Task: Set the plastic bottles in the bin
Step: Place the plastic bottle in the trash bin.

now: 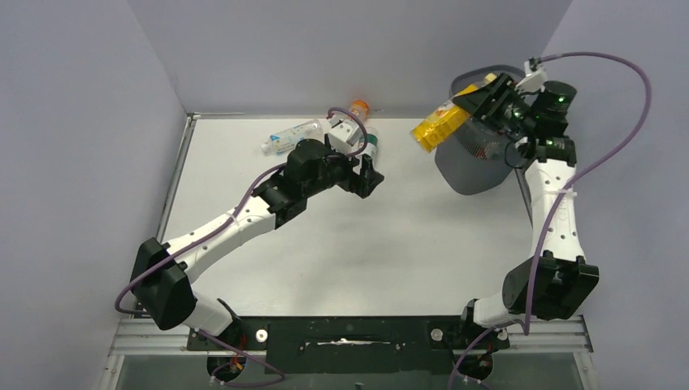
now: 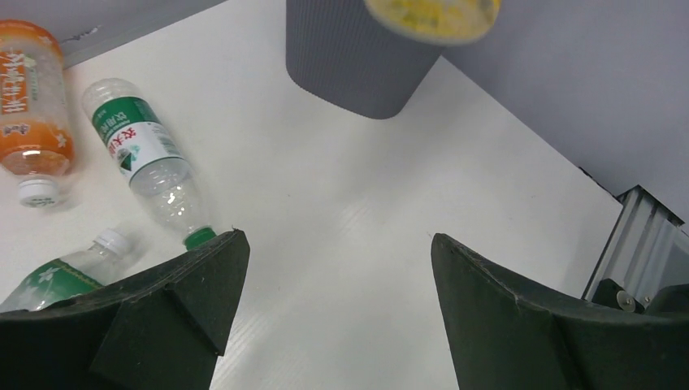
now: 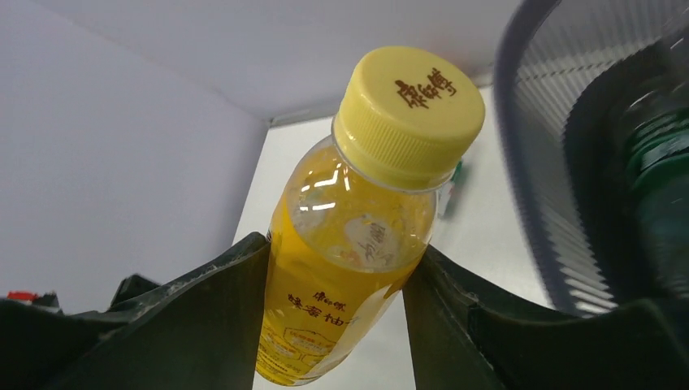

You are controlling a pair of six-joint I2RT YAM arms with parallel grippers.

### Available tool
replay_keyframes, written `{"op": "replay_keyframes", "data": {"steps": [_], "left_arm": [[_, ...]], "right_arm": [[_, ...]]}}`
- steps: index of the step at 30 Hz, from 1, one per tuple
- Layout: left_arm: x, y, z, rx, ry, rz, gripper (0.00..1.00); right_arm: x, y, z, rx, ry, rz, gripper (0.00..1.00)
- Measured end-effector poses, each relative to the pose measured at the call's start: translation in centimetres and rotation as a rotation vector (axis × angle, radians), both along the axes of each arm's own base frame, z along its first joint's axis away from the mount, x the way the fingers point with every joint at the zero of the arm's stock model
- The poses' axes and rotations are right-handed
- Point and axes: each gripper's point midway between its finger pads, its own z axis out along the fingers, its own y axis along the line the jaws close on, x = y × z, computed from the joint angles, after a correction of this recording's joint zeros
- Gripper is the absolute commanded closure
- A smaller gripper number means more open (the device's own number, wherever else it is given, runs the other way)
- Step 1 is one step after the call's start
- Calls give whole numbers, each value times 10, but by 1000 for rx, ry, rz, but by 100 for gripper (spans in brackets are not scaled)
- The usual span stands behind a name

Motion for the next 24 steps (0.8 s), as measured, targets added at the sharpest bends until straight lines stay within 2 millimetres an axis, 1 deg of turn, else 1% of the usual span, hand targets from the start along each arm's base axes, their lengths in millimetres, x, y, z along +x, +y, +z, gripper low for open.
{"op": "replay_keyframes", "data": {"steps": [2, 3, 6, 8, 9, 11, 13, 15, 18, 21, 24], "left_arm": [[1, 7, 7, -2, -11, 19, 16], [2, 9, 9, -4, -17, 26, 17], [3, 15, 17, -11, -32, 42, 16], [4, 16, 18, -11, -34, 47, 16], [4, 18, 18, -8, -33, 52, 16], [4, 20, 15, -2, -28, 57, 16], [4, 23, 11, 6, -23, 63, 16], [3, 26, 7, 14, -17, 68, 16], [1, 30, 1, 24, -7, 73, 15], [1, 33, -2, 30, -1, 79, 15], [1, 34, -5, 35, 6, 81, 15]], "right_arm": [[10, -25, 23, -37, -52, -62, 51], [13, -33, 32, -52, -72, -82, 50], [19, -47, 67, -98, -156, -116, 50], [20, -55, 83, -112, -197, -133, 50], [21, -60, 88, -118, -210, -145, 50], [26, -73, 93, -125, -221, -179, 50], [34, -91, 92, -132, -220, -224, 50], [43, -105, 86, -135, -210, -261, 50], [58, -127, 72, -140, -182, -320, 50], [69, -142, 61, -146, -166, -368, 50], [77, -150, 62, -156, -185, -400, 50]]}}
